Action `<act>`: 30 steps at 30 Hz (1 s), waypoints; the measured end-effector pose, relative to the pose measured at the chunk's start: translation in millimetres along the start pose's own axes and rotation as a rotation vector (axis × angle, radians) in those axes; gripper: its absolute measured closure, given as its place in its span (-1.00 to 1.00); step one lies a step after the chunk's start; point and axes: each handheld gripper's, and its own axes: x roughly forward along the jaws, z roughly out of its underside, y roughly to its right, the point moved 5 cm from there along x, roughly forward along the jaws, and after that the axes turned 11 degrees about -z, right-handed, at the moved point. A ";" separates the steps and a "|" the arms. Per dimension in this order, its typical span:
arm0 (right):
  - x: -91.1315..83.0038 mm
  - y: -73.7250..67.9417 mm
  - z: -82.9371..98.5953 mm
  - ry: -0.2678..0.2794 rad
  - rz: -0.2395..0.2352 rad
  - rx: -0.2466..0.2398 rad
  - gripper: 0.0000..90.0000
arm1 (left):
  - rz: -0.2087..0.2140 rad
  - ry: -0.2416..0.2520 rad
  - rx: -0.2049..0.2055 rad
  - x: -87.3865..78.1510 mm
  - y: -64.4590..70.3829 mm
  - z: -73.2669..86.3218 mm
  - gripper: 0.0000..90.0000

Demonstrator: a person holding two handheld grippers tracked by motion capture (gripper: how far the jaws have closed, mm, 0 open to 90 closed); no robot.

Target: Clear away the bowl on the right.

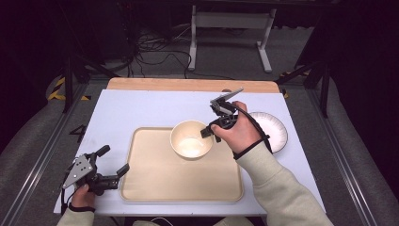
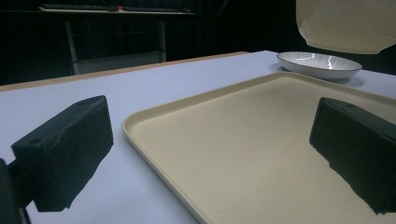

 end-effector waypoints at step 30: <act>67.9 12.4 15.9 -0.072 -0.002 0.018 0.80 | 0.000 -0.003 0.002 0.1 0.0 0.1 -1.00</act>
